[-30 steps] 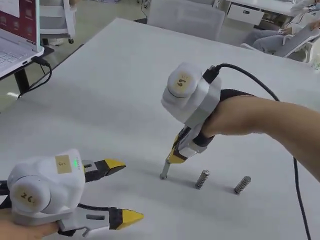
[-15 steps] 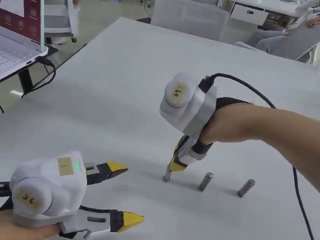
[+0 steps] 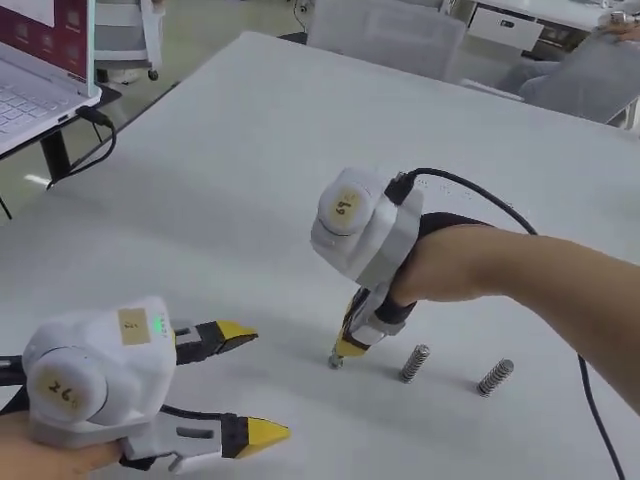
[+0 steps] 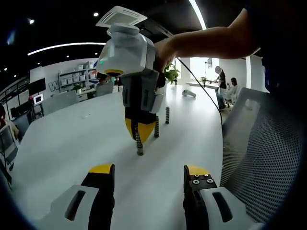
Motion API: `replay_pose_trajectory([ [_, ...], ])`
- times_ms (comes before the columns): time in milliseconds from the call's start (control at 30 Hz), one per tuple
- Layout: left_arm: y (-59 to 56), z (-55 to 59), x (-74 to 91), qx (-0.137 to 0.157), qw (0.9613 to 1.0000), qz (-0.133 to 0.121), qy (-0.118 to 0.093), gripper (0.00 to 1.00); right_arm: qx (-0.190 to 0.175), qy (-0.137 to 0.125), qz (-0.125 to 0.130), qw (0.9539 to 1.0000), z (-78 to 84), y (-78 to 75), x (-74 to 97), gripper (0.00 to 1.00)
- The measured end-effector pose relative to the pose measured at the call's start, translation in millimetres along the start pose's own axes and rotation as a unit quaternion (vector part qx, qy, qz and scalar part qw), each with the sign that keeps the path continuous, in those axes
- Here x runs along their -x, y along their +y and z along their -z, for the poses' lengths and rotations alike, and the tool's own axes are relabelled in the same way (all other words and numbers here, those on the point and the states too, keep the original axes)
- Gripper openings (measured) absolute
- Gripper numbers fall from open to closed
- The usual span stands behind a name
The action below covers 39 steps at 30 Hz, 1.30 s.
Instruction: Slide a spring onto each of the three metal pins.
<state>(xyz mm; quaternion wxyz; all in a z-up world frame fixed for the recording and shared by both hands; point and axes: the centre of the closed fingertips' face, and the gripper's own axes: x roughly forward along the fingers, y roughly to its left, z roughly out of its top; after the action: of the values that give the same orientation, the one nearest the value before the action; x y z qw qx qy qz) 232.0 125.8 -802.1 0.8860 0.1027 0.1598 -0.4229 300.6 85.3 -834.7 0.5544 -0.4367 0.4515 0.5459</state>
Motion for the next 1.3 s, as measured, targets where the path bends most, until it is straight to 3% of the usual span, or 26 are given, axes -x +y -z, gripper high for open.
replay_pose_trajectory([
  [600,0.5,1.3,-0.8,0.002,1.0,0.002,0.002,0.52,0.003,0.004,-0.002,1.0,4.0,8.6,-11.7,0.09],
  [1300,3.2,4.5,-2.4,0.002,1.0,0.003,0.004,0.52,0.008,-0.012,0.0,0.9999,1.1,12.0,-10.4,0.14],
])
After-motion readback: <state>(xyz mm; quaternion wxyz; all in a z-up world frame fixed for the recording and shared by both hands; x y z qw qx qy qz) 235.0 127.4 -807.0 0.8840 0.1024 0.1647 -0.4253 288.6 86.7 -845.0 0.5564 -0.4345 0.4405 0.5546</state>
